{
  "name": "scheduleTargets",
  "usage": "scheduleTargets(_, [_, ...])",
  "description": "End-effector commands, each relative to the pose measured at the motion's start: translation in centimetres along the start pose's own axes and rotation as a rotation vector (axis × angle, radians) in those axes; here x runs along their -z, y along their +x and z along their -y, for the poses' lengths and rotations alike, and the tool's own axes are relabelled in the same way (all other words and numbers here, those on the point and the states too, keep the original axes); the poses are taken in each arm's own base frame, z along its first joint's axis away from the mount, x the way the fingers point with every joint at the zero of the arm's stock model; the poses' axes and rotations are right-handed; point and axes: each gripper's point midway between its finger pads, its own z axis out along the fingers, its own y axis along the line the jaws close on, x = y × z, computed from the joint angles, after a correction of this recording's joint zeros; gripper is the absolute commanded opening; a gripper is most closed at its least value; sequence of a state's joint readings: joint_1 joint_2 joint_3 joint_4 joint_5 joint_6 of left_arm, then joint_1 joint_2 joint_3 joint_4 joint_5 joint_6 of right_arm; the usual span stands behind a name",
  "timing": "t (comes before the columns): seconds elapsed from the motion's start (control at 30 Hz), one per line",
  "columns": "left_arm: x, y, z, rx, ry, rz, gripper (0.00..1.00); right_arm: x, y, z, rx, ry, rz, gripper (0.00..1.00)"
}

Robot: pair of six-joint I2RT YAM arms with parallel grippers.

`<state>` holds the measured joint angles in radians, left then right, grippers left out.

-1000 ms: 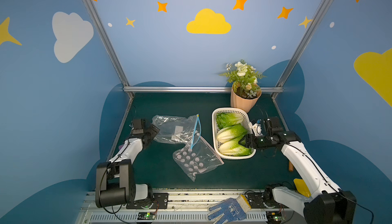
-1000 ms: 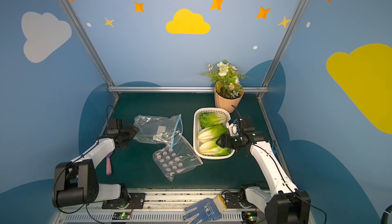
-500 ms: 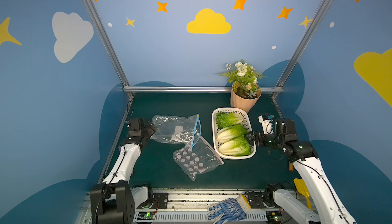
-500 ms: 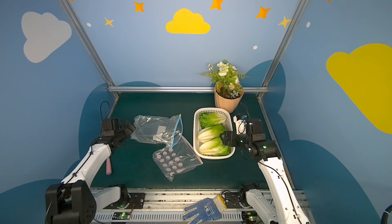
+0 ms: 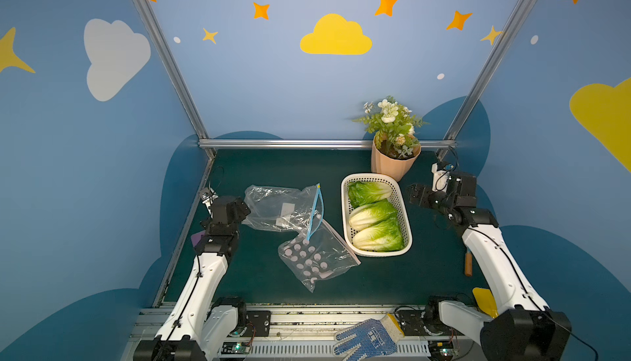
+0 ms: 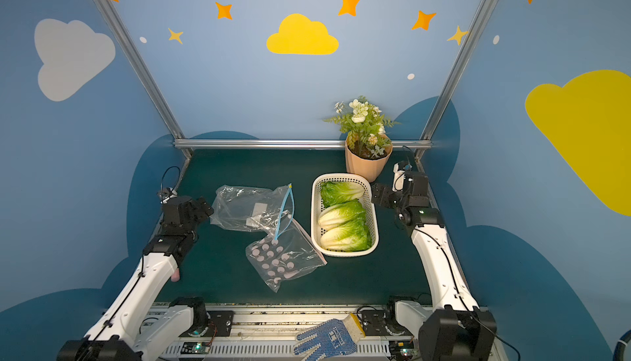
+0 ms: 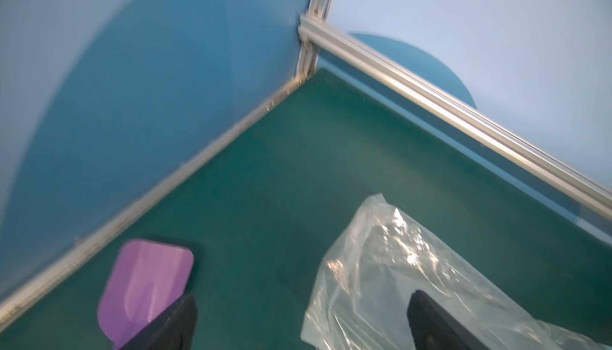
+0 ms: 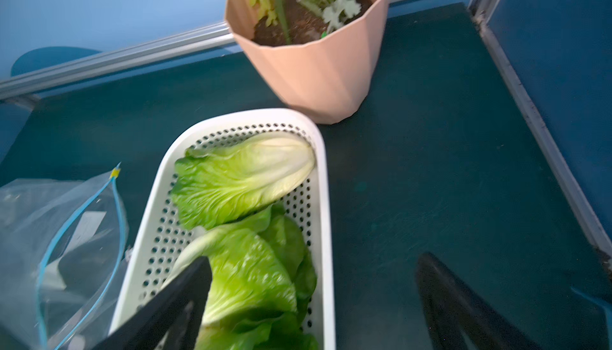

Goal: Open the zip-top bag and take out the chinese cabbages
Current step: Reset both arms

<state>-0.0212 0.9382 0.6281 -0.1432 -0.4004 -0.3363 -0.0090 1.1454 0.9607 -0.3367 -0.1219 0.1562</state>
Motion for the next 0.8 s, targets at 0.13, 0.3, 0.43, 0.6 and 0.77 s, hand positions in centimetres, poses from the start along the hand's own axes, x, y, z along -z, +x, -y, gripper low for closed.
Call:
scheduleTargets(0.13, [-1.2,0.0,0.3,-0.170,-0.028,0.251,1.00,-4.2,0.2,5.6,0.055,0.136,0.182,0.95])
scheduleTargets(0.3, [-2.2,1.3,1.0,-0.207,0.018,0.254,1.00,-6.5,3.1,6.9,0.082,0.148,0.217,0.95])
scheduleTargets(0.43, [-3.2,2.7,1.8,-0.232,0.059,0.225,1.00,-7.4,3.9,5.6,0.113,0.067,0.177,0.95])
scheduleTargets(0.6, [-4.3,4.2,2.0,-0.250,0.074,0.180,1.00,-7.1,5.2,5.1,0.082,0.041,0.148,0.95])
scheduleTargets(0.77, [-4.8,5.4,2.1,-0.210,0.129,0.184,1.00,-7.1,7.4,5.2,0.073,0.029,0.199,0.95])
